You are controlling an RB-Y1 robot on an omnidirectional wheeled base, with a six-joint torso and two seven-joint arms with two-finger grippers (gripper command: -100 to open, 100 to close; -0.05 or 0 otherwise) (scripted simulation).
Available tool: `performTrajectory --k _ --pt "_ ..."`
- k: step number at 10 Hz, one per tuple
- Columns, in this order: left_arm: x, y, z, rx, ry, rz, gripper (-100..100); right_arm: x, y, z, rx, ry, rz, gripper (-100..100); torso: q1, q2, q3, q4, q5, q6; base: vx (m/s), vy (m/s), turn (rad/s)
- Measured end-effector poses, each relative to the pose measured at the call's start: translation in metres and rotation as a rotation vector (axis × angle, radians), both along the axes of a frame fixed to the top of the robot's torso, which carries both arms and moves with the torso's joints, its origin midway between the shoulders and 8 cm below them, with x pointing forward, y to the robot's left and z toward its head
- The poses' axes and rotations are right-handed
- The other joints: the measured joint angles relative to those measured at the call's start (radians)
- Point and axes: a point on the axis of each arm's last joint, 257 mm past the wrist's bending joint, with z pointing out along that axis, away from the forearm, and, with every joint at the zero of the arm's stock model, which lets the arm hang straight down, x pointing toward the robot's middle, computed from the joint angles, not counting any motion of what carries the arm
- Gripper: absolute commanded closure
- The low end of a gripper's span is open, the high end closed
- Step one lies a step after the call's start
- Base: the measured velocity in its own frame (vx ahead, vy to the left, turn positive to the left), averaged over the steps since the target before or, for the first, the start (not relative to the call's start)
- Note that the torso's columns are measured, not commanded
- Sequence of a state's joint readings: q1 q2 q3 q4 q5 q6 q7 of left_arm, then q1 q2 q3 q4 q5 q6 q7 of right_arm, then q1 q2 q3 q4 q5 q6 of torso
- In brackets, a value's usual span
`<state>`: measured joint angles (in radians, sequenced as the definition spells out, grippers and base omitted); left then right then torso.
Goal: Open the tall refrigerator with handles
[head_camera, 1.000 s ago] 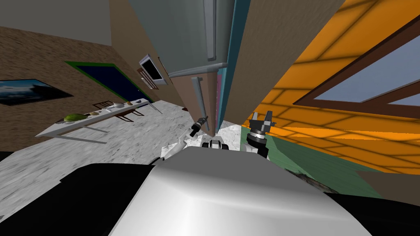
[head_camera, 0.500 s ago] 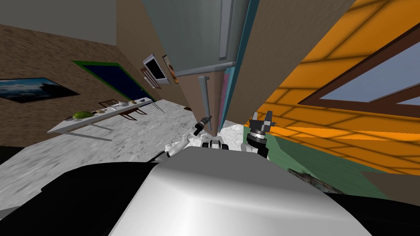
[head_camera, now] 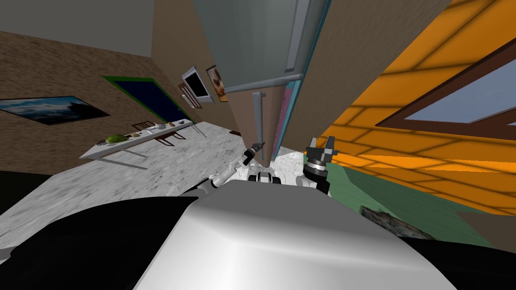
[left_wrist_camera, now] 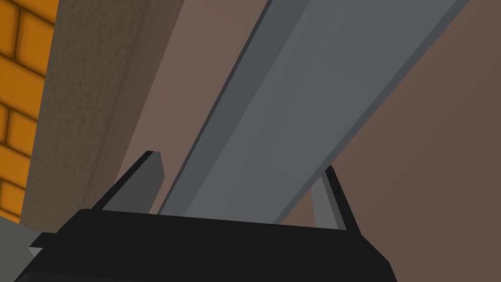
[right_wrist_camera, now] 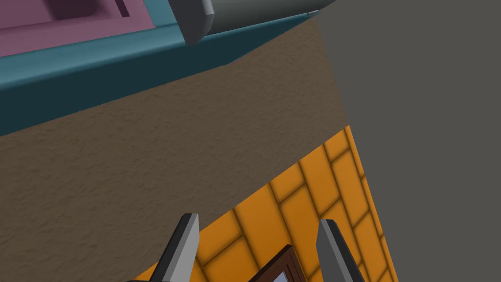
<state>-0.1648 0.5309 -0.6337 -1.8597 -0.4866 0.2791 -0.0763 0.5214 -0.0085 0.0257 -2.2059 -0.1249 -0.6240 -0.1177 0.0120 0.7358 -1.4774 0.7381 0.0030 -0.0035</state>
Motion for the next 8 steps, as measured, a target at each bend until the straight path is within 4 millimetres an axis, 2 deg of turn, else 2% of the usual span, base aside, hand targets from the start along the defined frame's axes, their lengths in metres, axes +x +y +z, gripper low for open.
performTrajectory --k 2,7,8 --pt "0.000 -0.018 0.000 0.011 -0.001 -0.033 100 0.000 0.000 0.000 0.000 0.000 0.000 0 -0.015 -0.004 -0.003 0.003 -0.003 0.001 -0.080 0.134 0.046" --pt "0.002 -0.057 0.007 0.045 -0.028 -0.101 100 0.000 0.000 0.000 0.000 0.000 0.000 0 -0.009 0.008 0.004 0.002 -0.002 0.003 -0.069 0.153 0.022" --pt "0.002 -0.060 0.007 0.050 -0.029 -0.110 100 0.000 0.000 0.000 0.000 0.000 0.000 0 -0.015 0.006 0.003 0.004 -0.003 0.004 -0.012 0.042 -0.007"
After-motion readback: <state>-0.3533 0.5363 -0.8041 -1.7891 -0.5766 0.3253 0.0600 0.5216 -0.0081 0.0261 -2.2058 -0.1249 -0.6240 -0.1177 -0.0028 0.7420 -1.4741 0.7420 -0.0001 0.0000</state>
